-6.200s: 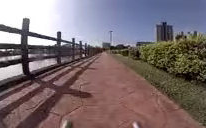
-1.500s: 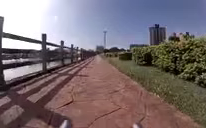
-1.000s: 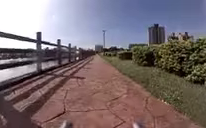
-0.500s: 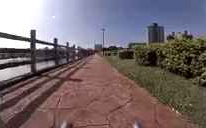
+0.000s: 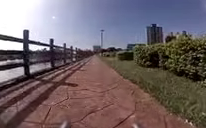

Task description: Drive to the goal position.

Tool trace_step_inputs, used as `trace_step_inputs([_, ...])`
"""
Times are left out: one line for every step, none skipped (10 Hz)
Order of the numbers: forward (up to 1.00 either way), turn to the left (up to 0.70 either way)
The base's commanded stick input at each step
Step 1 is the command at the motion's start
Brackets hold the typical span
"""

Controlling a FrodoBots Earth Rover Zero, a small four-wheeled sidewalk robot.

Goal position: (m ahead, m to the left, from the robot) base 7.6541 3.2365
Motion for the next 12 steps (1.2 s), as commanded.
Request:
trace_step_inputs([0.5, 0.0])
trace_step_inputs([0.5, 0.0])
trace_step_inputs([0.5, 0.0])
trace_step_inputs([0.5, 0.0])
trace_step_inputs([0.5, 0.0])
trace_step_inputs([0.5, 0.0])
trace_step_inputs([0.5, 0.0])
trace_step_inputs([0.5, 0.0])
trace_step_inputs([0.5, 0.0])
trace_step_inputs([0.5, 0.0])
trace_step_inputs([0.5, 0.0])
trace_step_inputs([0.5, 0.0])
